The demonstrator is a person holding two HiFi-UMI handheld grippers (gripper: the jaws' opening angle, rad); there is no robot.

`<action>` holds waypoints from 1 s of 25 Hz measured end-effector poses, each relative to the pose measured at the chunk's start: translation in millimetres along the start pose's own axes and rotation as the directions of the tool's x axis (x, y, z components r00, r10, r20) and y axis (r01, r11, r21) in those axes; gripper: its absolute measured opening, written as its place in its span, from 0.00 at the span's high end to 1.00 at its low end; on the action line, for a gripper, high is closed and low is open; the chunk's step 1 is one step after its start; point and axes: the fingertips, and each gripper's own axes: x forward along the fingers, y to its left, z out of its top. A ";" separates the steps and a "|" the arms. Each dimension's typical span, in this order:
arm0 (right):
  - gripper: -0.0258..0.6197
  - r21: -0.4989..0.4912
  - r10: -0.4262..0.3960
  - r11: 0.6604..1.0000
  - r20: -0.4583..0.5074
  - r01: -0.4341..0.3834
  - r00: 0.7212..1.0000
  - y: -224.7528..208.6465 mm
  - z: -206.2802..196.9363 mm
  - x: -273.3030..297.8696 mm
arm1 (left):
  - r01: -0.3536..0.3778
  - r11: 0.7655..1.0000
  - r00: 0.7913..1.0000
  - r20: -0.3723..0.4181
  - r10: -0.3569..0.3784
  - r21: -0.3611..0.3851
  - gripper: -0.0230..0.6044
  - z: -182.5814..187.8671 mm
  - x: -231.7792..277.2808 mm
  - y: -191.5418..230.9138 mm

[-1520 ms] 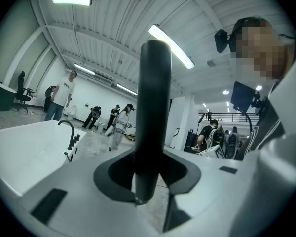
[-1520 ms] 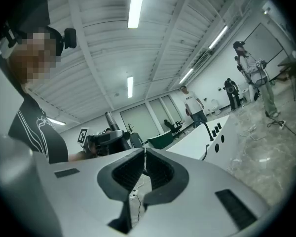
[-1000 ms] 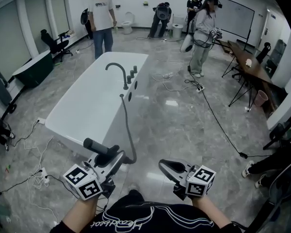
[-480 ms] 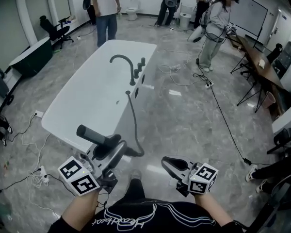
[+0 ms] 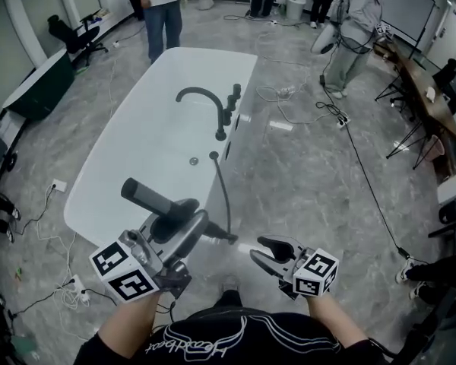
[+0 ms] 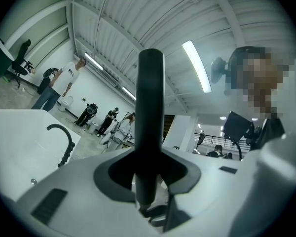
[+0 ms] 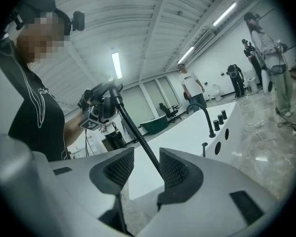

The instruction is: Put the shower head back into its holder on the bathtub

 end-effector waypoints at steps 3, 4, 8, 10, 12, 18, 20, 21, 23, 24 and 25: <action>0.73 -0.010 0.010 1.000 -0.002 -0.010 1.000 -14.3 -5.6 20.2 | 0.024 1.000 1.000 0.006 -0.024 0.001 0.77 11.0 8.1 14.3; 0.72 -0.011 0.017 1.000 -0.007 -0.017 1.000 -18.2 -8.8 26.0 | 0.031 1.000 0.999 0.010 -0.031 -0.002 0.77 14.8 10.3 17.0; 0.69 -0.039 0.030 0.999 -0.068 -0.033 0.997 -35.4 -18.0 52.3 | 0.054 0.998 0.998 0.018 -0.054 -0.016 0.77 37.6 25.2 26.5; 0.69 -0.058 0.026 0.998 -0.099 -0.032 0.995 -46.7 -28.1 62.7 | 0.058 0.998 0.998 0.018 -0.058 -0.010 0.77 44.7 33.2 28.0; 0.68 -0.059 0.028 0.998 -0.121 -0.035 0.992 -60.4 -39.4 71.9 | 0.056 0.998 0.998 0.020 -0.056 -0.003 0.77 50.9 41.4 29.6; 0.69 -0.036 0.056 0.997 -0.212 -0.065 0.976 -105.3 -67.5 95.5 | 0.054 0.997 0.996 0.069 -0.050 -0.047 0.77 73.9 70.4 38.6; 0.69 -0.031 0.072 0.996 -0.234 -0.082 0.970 -116.2 -72.0 100.6 | 0.043 0.997 0.996 0.082 -0.039 -0.056 0.77 77.9 77.9 43.8; 0.71 -0.029 0.078 0.996 -0.241 -0.088 0.967 -120.6 -73.1 102.3 | 0.033 0.998 0.996 0.083 -0.028 -0.056 0.77 79.4 81.7 47.4; 0.81 -0.017 0.093 0.995 -0.249 -0.101 0.964 -127.8 -70.9 103.5 | 0.007 0.999 0.996 0.087 -0.003 -0.051 0.77 84.1 89.0 56.3; 0.82 -0.006 0.105 0.994 -0.252 -0.110 0.962 -130.0 -67.7 103.1 | -0.008 0.999 0.996 0.091 0.012 -0.047 0.77 87.5 92.2 61.7; 0.83 0.004 0.116 0.993 -0.254 -0.119 0.960 -131.8 -63.2 101.7 | -0.026 0.999 0.995 0.096 0.030 -0.043 0.77 91.0 95.2 68.1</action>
